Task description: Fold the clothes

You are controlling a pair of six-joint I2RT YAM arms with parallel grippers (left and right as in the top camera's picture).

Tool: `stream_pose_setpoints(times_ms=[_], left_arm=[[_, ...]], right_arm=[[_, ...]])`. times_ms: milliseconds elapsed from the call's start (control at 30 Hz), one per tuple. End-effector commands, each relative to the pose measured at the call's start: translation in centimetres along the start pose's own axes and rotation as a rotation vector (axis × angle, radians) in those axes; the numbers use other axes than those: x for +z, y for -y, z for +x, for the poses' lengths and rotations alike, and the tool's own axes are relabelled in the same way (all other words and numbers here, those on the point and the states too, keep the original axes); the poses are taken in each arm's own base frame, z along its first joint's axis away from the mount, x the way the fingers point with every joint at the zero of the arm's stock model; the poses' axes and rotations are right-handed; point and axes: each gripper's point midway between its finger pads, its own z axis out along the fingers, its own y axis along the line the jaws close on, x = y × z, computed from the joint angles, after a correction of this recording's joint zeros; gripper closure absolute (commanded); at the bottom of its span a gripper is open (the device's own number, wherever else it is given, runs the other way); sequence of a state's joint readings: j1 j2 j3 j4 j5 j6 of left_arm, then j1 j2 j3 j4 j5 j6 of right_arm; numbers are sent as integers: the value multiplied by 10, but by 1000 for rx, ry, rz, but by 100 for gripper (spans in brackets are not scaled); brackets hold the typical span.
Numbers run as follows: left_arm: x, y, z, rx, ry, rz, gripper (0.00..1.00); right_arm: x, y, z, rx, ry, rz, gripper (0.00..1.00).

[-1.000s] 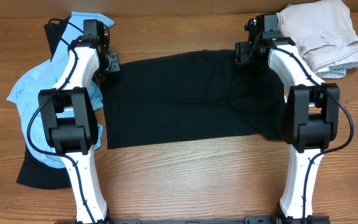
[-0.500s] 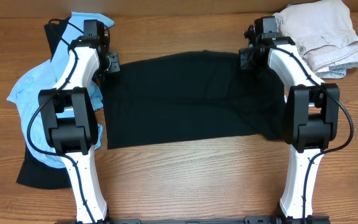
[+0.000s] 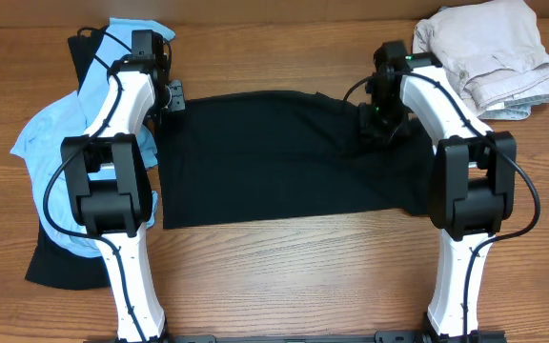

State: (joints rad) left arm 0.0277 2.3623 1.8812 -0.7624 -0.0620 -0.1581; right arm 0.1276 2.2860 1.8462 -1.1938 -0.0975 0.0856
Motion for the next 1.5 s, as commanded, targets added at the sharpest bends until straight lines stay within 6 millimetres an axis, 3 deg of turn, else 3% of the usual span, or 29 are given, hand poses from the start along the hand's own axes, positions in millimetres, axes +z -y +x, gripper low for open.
stream_pose_setpoints(times_ms=[0, 267, 400, 533, 667, 833, 1000, 1467], left_arm=[[26, -3, 26, -7, -84, -22, 96], [26, -3, 26, -7, -84, -21, 96], [26, -3, 26, -6, -85, -22, 96], [26, -3, 27, -6, -89, -22, 96], [26, -3, 27, -6, -90, -23, 96], [25, -3, 28, -6, -92, -23, 96], [25, -4, 28, -5, -91, -30, 96], [26, -5, 27, -2, -86, -31, 96]], right_arm=[[-30, 0, -15, 31, 87, -28, 57], [-130, -11, -81, -22, 408, -63, 45], [-146, -9, -107, -30, 527, -46, 42], [-134, 1, -124, -20, 561, 7, 39], [-103, 13, -130, -24, 519, 54, 38], [-70, 30, -123, 3, 429, 76, 36], [-51, 46, -116, 26, 366, 87, 36], [-7, 52, -95, -18, 276, 99, 42]])
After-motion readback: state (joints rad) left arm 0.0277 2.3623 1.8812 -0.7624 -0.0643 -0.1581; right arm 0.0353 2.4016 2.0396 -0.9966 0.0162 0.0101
